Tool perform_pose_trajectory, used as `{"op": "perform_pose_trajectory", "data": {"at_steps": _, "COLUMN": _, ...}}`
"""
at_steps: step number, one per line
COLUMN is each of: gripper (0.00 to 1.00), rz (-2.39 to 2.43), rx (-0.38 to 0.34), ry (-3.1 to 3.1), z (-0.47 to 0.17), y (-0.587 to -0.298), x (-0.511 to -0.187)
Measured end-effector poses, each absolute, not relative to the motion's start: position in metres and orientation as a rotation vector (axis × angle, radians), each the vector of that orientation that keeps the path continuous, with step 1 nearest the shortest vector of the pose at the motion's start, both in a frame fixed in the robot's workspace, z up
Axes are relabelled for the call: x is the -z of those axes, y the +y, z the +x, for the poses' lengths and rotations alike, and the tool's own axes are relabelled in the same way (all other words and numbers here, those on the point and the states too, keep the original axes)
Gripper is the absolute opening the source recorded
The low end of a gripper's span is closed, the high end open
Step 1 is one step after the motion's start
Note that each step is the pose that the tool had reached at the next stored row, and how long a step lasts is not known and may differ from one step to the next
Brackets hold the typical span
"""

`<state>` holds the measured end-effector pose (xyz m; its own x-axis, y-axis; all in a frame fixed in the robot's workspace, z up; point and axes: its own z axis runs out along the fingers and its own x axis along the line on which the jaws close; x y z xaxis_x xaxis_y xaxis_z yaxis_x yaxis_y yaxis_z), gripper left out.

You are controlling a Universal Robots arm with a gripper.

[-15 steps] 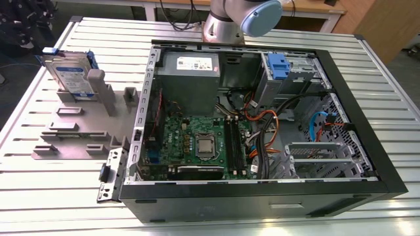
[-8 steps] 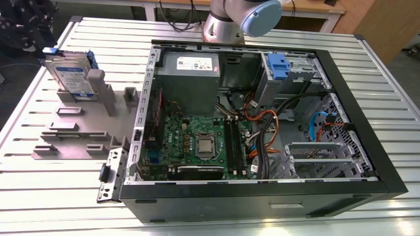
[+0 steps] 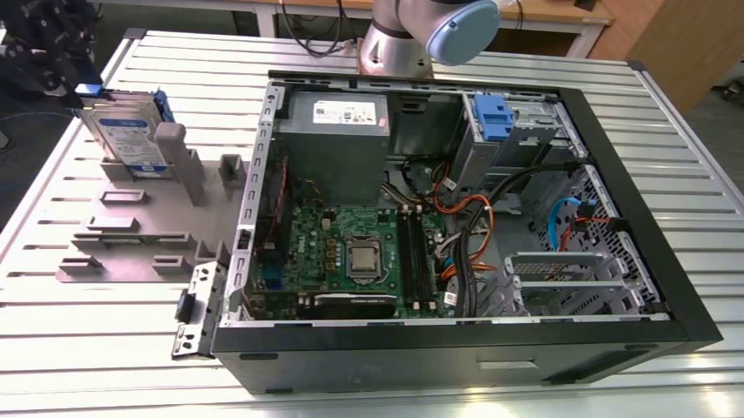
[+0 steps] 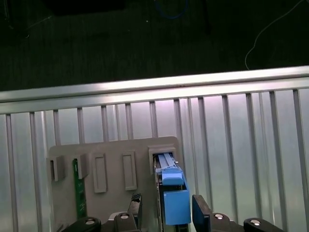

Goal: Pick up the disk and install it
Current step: 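Pick up the disk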

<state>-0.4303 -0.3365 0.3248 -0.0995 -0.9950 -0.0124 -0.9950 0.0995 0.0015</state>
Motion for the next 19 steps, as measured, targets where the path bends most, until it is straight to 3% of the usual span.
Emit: {"op": "perform_pose_trajectory", "data": {"at_steps": 19, "gripper": 0.53, "rz": -2.101, "rx": -0.010, "ry": 2.321, "z": -0.4301, "y": -0.3324, "x": -0.3217}}
